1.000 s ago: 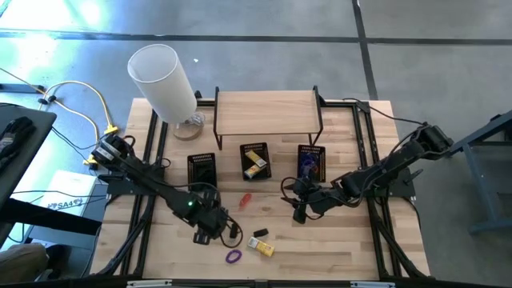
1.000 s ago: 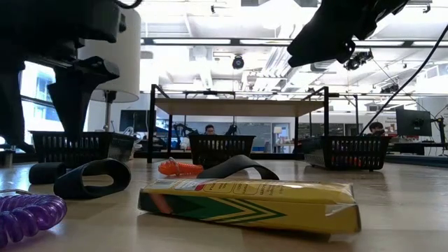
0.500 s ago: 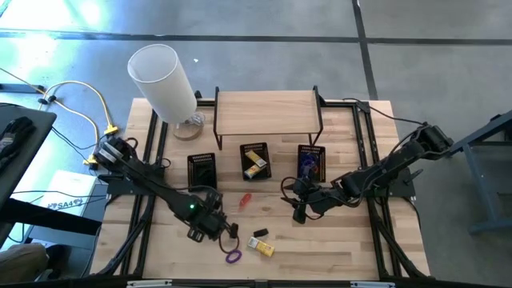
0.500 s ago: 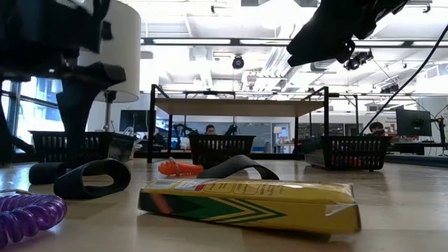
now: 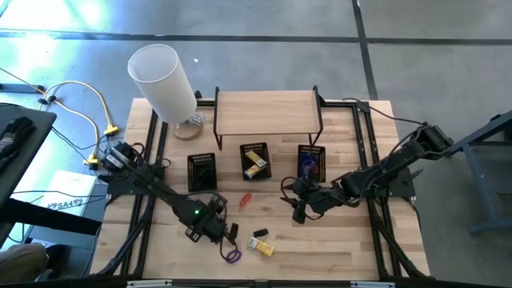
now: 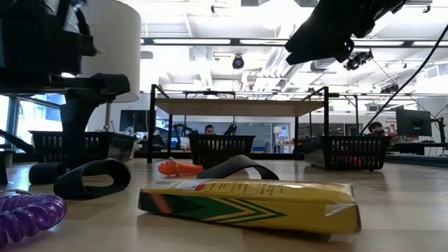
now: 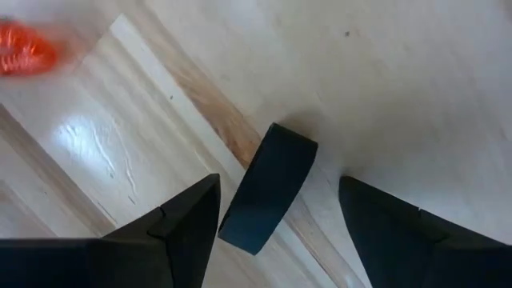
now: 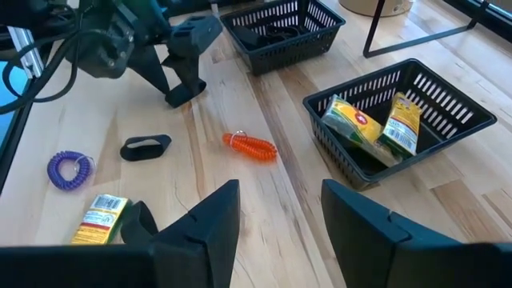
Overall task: Pick & Place Office Desk Supplies
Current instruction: Put the black rubber band into the left black bin
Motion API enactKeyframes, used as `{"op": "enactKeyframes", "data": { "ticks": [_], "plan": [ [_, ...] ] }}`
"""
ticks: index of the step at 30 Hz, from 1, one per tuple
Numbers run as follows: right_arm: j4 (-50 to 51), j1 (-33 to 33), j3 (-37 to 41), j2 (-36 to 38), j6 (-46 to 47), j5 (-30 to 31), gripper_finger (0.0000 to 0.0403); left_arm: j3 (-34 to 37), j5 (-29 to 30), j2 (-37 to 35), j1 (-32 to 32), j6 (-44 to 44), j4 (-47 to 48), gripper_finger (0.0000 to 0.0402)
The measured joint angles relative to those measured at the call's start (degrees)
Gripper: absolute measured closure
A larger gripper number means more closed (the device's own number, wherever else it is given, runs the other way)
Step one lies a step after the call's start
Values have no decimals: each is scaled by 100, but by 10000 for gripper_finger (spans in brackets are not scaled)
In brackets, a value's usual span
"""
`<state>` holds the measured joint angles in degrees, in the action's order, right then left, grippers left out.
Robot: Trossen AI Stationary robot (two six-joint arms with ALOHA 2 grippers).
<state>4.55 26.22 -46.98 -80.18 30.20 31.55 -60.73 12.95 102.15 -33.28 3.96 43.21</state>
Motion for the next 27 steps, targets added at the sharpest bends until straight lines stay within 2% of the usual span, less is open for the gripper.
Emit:
{"op": "enactKeyframes", "data": {
  "ticks": [5,14,27],
  "plan": [
    [-56,0,0,0,-2,0,237,5,-32,7,37,628,-40,191],
    [-58,2,0,0,-3,0,237,22,-768,13,481,676,-121,233],
    [-59,2,0,0,-4,-2,237,26,-653,24,540,876,-182,327]
  ]
}}
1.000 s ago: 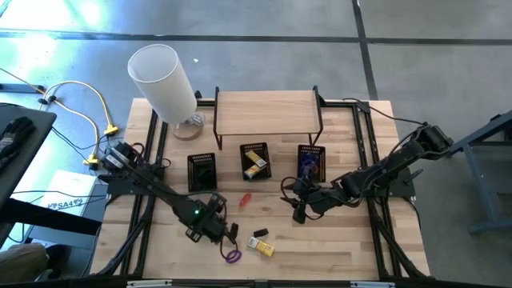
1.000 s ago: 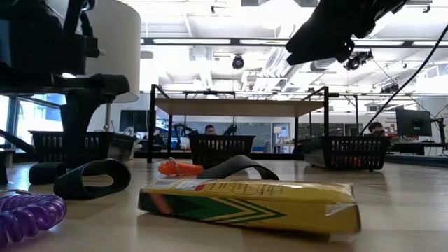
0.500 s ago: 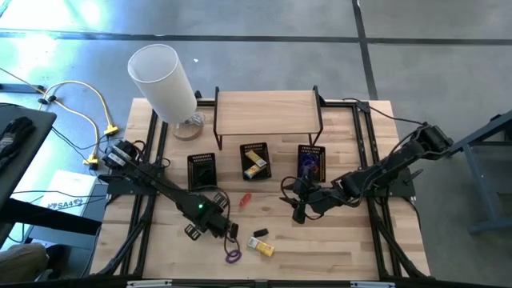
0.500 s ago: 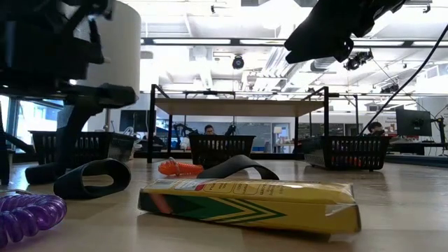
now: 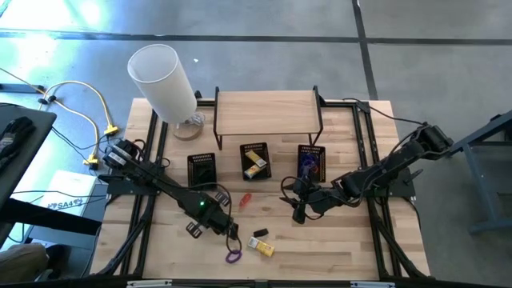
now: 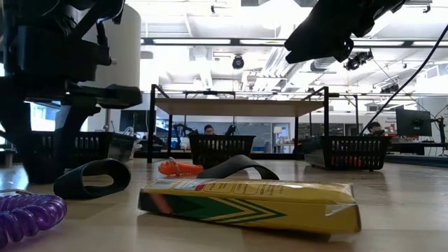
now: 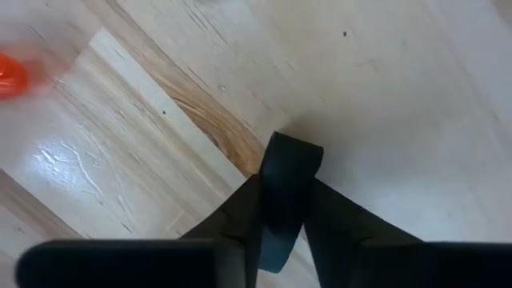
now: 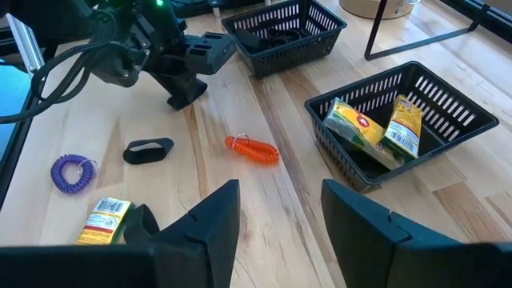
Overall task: Pick & Place Office Desk Supplies
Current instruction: Put the black rubber band into the left black bin
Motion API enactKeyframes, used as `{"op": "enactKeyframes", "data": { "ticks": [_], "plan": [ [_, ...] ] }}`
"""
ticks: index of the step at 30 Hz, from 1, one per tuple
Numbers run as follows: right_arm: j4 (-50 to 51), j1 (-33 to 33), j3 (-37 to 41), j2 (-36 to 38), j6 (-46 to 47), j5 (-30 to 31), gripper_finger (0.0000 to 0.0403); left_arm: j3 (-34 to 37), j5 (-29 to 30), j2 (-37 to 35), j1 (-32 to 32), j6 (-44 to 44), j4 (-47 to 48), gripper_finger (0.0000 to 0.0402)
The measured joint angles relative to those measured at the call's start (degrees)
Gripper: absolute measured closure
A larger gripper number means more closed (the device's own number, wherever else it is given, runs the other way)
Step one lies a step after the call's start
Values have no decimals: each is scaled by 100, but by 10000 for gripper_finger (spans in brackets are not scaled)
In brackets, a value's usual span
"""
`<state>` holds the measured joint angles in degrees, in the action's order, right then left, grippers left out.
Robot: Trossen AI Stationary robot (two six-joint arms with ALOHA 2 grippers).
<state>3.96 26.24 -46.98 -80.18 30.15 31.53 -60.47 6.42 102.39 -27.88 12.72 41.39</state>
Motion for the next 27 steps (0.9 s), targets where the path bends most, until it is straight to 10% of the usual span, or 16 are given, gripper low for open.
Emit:
{"op": "enactKeyframes", "data": {
  "ticks": [15,27],
  "plan": [
    [3,0,0,0,-2,-20,237,-574,7,25,-39,-1701,401,398],
    [3,0,2,0,-2,-20,237,-2004,-30,-218,-60,-3358,3048,398]
  ]
}}
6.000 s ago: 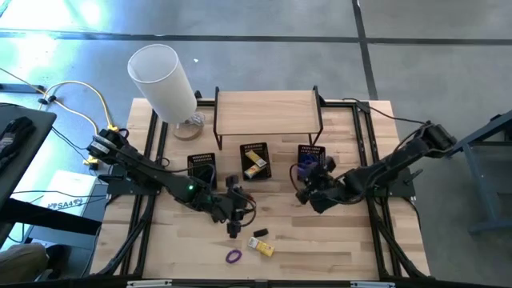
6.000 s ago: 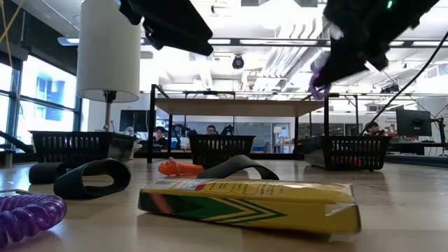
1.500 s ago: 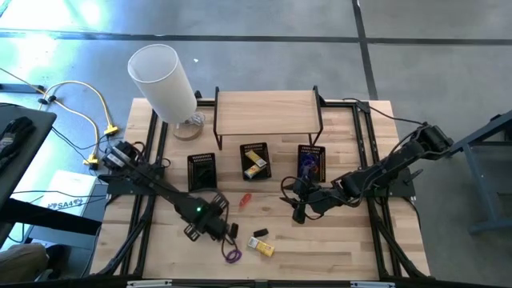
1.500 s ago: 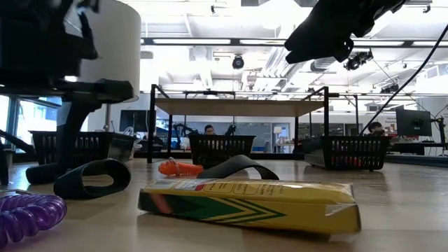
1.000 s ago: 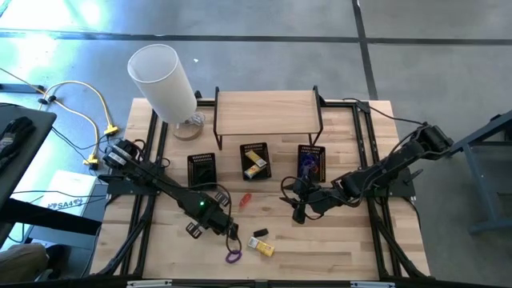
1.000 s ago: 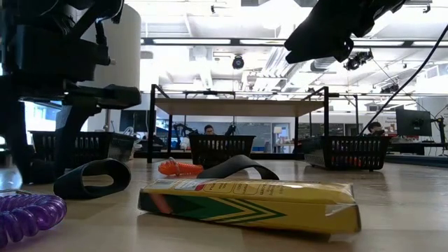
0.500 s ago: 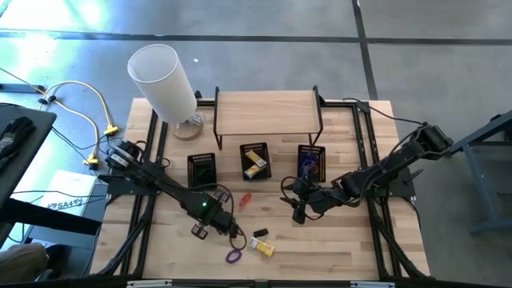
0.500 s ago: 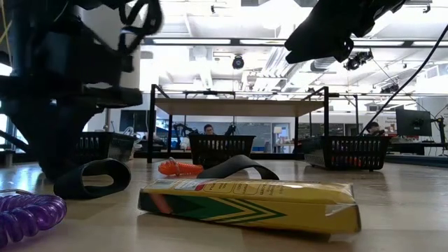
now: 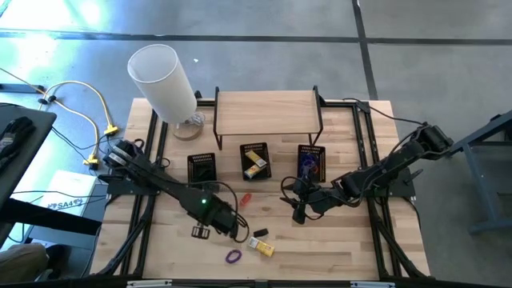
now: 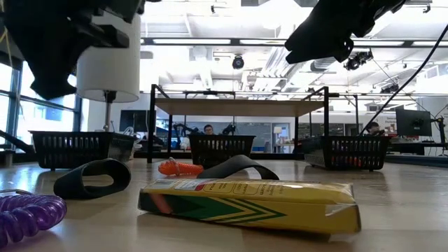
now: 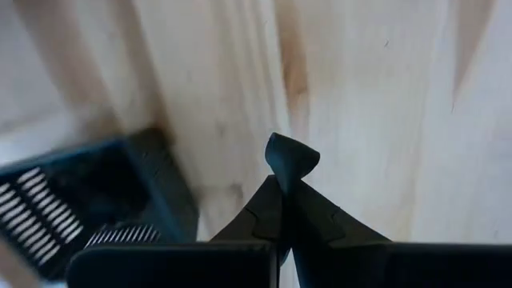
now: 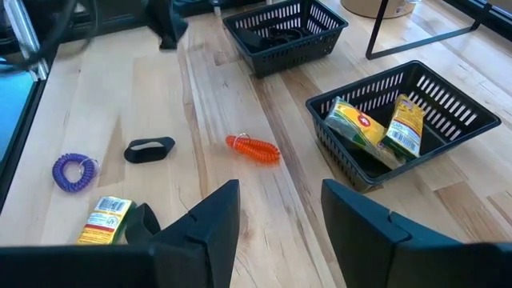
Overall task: Pick & Place Office Desk Supplies
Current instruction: Put the black rubber band into the left black bin
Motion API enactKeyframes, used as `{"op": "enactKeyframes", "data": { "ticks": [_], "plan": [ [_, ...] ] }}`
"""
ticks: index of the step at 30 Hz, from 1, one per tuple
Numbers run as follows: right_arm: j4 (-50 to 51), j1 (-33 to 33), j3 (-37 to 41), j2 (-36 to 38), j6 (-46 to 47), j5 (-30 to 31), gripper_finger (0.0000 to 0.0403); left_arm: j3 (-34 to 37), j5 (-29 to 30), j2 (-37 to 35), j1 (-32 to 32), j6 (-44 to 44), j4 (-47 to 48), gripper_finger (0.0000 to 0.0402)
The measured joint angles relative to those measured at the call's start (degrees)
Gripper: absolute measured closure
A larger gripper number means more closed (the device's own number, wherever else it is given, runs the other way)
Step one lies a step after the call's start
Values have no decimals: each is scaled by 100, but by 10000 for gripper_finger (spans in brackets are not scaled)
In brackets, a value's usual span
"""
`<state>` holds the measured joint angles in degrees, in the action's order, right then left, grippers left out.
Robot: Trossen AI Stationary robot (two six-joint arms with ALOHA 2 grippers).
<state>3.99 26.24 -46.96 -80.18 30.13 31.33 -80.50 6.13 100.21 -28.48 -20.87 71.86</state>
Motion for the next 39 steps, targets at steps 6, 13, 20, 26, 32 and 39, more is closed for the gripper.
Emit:
{"op": "enactKeyframes", "data": {
  "ticks": [6,13,20,26,32,39],
  "plan": [
    [2,2,0,0,0,0,237,-12,-2,-382,206,233,712,398],
    [-1,0,0,0,157,0,237,400,94,-1152,859,620,348,399],
    [4,2,0,0,157,-1,237,1408,-72,-1736,1571,297,-190,399],
    [2,2,0,0,114,0,237,2063,222,-1761,1974,-346,-226,397],
    [4,2,0,0,5,0,237,2154,220,-1631,2336,-1147,-291,384],
    [4,2,0,0,2,0,237,2154,89,-1599,2657,-1188,-641,366]
  ]
}}
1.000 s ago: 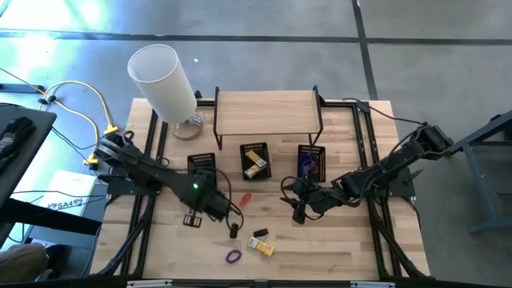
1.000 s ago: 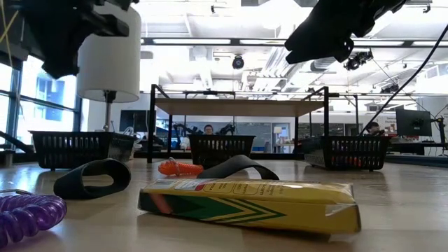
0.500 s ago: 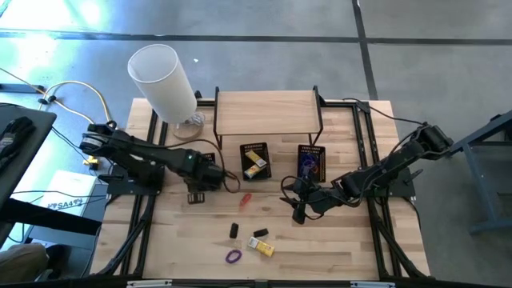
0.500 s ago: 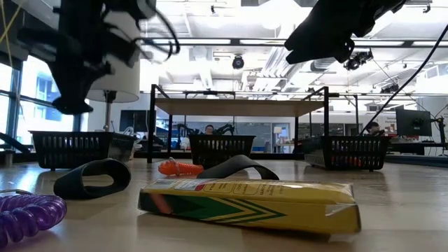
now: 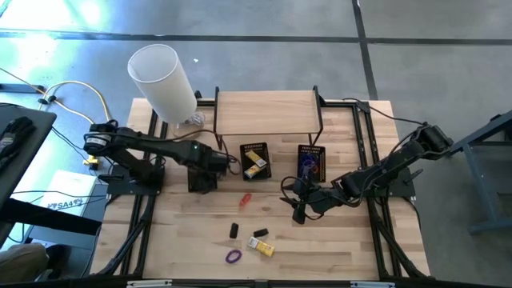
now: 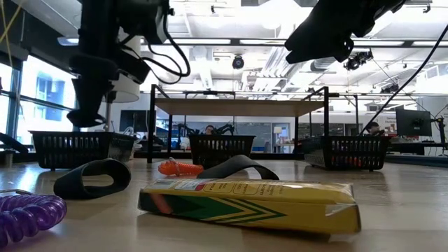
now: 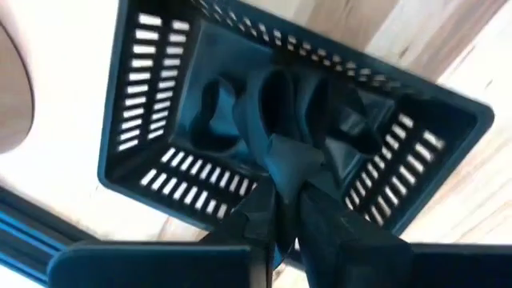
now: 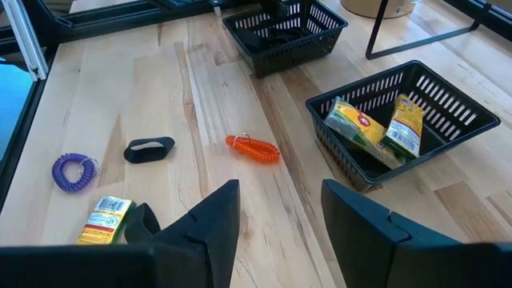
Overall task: Pick & Place Office Desk Supplies
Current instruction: Put the black rubber band into the left black bin, then put the orange spring keychain into the right black bin
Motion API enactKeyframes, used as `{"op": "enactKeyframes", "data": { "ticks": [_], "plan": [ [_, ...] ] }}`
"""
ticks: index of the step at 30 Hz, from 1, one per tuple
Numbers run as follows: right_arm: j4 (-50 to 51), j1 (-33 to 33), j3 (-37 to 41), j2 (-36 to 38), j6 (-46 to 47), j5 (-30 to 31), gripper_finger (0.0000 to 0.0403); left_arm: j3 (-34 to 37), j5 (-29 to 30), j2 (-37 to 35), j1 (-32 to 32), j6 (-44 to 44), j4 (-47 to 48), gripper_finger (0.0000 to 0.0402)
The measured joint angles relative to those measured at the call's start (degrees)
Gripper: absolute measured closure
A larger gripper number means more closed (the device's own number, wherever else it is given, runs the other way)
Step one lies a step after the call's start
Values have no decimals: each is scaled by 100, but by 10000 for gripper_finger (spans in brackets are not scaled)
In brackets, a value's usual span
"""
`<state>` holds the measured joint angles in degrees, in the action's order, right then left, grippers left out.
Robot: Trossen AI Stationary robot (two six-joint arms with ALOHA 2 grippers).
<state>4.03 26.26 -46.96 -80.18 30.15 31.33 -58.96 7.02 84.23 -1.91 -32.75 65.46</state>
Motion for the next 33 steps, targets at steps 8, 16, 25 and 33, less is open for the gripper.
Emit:
{"op": "enactKeyframes", "data": {
  "ticks": [8,16,25,33],
  "plan": [
    [0,0,0,0,0,0,237,0,416,0,13,-102,-202,313],
    [0,0,0,0,-22,2,237,0,381,0,15,-158,-52,293],
    [0,0,0,0,-26,0,237,-39,376,-243,67,-486,262,293],
    [1,0,0,0,-26,0,237,-39,-704,-714,-684,-1138,-80,293]
  ]
}}
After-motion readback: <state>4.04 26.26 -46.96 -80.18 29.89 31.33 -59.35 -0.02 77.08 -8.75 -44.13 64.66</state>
